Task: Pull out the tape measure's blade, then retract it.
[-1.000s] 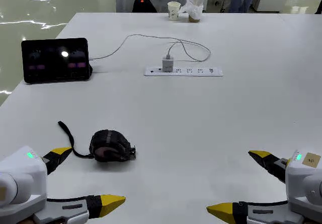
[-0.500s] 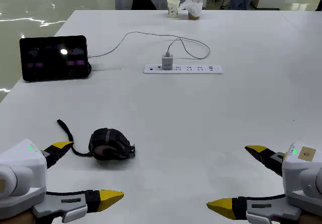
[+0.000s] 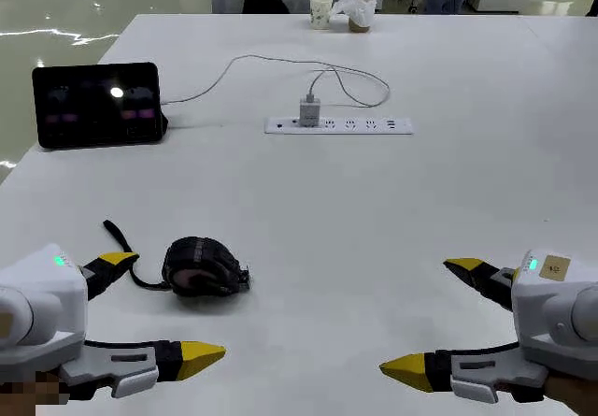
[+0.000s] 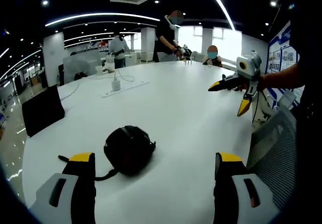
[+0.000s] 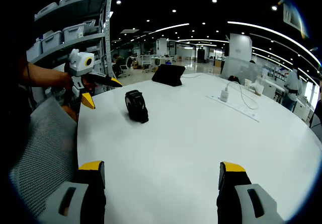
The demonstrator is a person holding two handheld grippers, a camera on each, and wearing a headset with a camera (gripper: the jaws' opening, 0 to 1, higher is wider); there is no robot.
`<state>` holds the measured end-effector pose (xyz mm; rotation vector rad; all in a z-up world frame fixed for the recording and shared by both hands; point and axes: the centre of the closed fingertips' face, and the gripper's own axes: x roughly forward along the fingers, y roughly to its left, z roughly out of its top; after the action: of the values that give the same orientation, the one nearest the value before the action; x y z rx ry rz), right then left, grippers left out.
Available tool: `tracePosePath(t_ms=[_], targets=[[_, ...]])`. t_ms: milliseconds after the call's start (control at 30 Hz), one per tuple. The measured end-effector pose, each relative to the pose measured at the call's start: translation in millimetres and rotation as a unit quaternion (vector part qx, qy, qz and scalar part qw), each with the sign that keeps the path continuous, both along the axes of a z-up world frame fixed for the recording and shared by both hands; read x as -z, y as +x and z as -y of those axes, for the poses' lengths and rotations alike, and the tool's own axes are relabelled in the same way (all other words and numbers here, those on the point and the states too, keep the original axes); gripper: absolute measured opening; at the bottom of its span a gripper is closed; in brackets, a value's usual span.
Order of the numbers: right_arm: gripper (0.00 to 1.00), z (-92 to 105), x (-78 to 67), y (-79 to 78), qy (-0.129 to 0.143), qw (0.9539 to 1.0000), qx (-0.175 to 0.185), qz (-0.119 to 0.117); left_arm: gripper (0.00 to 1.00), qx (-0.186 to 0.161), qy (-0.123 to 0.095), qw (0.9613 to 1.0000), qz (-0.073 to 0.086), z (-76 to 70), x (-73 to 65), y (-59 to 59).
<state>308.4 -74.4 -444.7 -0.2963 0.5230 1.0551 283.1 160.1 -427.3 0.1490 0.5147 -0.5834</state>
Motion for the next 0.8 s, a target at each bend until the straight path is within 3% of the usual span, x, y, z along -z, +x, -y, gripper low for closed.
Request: tracePosePath(t_ms=[800], targets=[[0.88, -22.9, 8.5, 19.1, -0.018, 0.9975, -0.068, -0.001, 0.84, 0.048, 0.033, 0.9982, -0.016, -4.3, 7.5, 22.5]])
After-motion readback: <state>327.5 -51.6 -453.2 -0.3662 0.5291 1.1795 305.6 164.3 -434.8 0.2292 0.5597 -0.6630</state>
